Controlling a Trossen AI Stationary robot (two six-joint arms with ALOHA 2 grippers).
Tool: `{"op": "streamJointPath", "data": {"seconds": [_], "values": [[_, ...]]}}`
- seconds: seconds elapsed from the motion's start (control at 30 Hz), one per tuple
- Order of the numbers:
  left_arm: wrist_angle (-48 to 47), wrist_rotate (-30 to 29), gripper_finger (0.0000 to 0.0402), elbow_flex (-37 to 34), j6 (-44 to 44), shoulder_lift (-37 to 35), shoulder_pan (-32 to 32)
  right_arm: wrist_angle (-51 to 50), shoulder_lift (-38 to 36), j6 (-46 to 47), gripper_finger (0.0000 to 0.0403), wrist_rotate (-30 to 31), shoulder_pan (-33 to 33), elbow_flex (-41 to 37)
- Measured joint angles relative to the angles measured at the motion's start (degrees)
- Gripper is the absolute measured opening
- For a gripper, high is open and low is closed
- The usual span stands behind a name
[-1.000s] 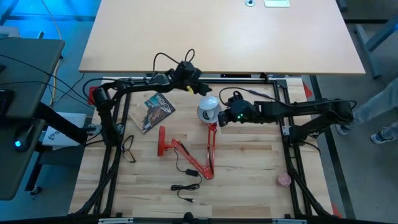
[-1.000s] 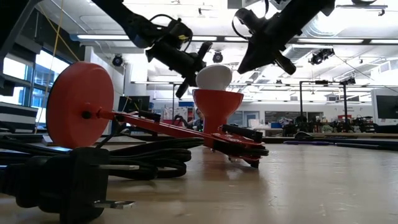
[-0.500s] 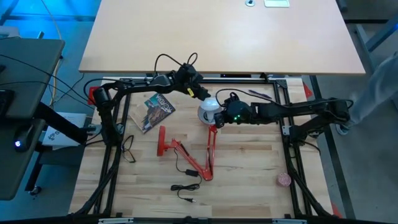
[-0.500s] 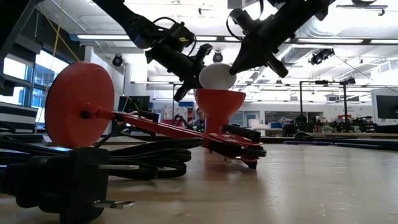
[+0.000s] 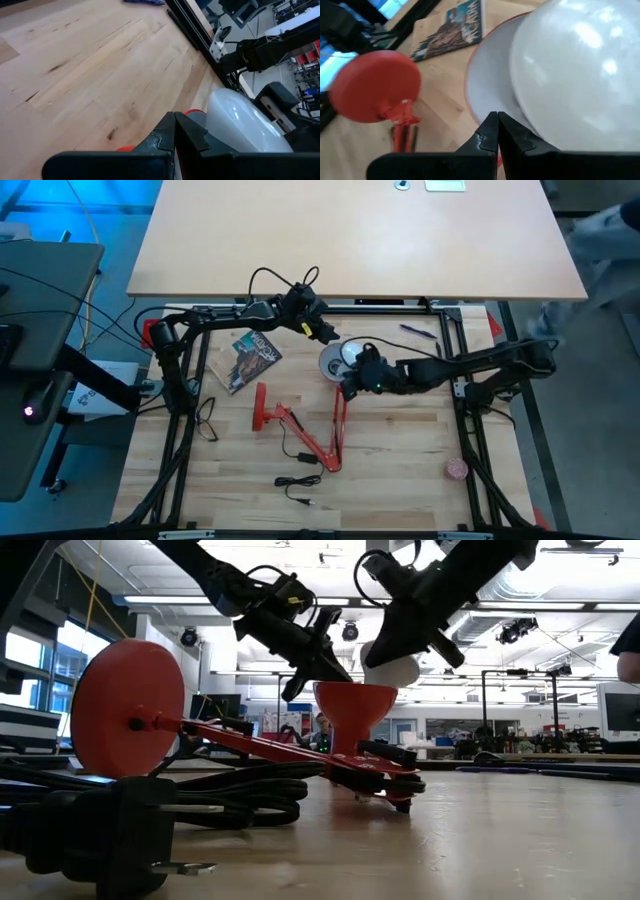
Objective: Screw lightbulb
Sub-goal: Insert the lightbulb into the red lamp
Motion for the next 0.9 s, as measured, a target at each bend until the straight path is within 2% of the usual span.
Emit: {"op": "streamJointPath", "data": {"seconds": [0.13, 0.27, 0.5, 0.73, 0.83, 0.9], "values": [[0.24, 0.0, 0.0, 0.0, 0.87, -0.03, 0.0, 0.11, -0.69, -1.5, 0.0, 1.61, 1.52, -0.02], [1.26, 0.09, 0.0, 0.0, 1.88, -0.64, 1.01, 2.95, -2.66, -5.5, 0.0, -1.11, 3.31, 0.0], [-0.16, -0.2, 0.0, 0.0, 5.59, -5.1, 4.9, 3.41, -7.74, -8.98, 0.0, -1.61, 5.18, 0.0], [-8.83, -0.14, 0.0, 0.0, 18.94, -14.42, 5.85, 4.13, -15.72, -19.47, 0.0, -8.27, 4.82, 0.0], [-14.39, -0.02, 0.0, 0.04, 22.39, -18.72, 4.47, 1.3, -18.22, -18.75, 0.001, -10.71, 3.1, 0.0], [-17.71, -0.03, 0.0, -0.52, 23.43, -21.63, 3.06, -2.8, -18.94, -16.34, 0.0034, -13.52, 1.48, 0.03]]}}
